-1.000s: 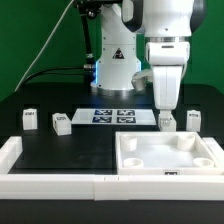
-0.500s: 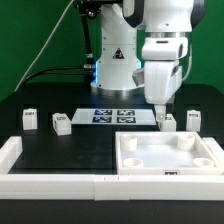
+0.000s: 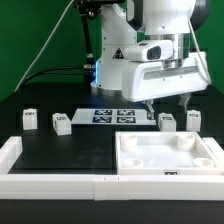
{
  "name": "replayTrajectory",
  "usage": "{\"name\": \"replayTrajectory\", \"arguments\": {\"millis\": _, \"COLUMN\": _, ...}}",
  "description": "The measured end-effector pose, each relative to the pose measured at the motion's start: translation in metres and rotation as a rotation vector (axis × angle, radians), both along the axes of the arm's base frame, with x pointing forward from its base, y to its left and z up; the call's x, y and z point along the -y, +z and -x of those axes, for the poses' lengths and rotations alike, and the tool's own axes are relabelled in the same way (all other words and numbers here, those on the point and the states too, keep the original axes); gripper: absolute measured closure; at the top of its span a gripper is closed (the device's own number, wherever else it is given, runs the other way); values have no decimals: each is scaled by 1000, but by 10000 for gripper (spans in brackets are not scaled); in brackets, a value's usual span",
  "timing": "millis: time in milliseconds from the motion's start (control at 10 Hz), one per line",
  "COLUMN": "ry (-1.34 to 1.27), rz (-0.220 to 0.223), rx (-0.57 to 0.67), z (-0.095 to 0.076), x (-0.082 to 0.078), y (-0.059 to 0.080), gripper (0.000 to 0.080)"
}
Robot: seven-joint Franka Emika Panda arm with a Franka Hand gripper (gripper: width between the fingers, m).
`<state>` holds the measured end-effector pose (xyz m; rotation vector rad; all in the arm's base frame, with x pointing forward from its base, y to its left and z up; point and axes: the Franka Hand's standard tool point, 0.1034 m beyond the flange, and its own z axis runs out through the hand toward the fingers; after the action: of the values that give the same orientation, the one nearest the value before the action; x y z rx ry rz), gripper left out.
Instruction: Assemble one leg
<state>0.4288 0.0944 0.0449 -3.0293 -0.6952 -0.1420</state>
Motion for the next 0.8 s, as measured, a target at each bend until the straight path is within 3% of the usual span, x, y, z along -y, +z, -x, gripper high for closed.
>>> {"name": "replayTrajectory", "arguments": {"millis": 400, "ry": -551, "rz": -71, "rx": -48, "z": 11, "x": -26, "y": -5, "gripper": 151}}
{"name": "replayTrajectory", "arguments": {"millis": 600, "ry": -705, "rz": -93, "rx": -65, "z": 17, "x": -42, "y": -5, "gripper": 151}}
{"name": "replayTrajectory", "arguments": {"millis": 800, "ry": -658, "rz": -98, "rx": -66, "z": 23, "x": -62, "y": -2, "gripper": 151}}
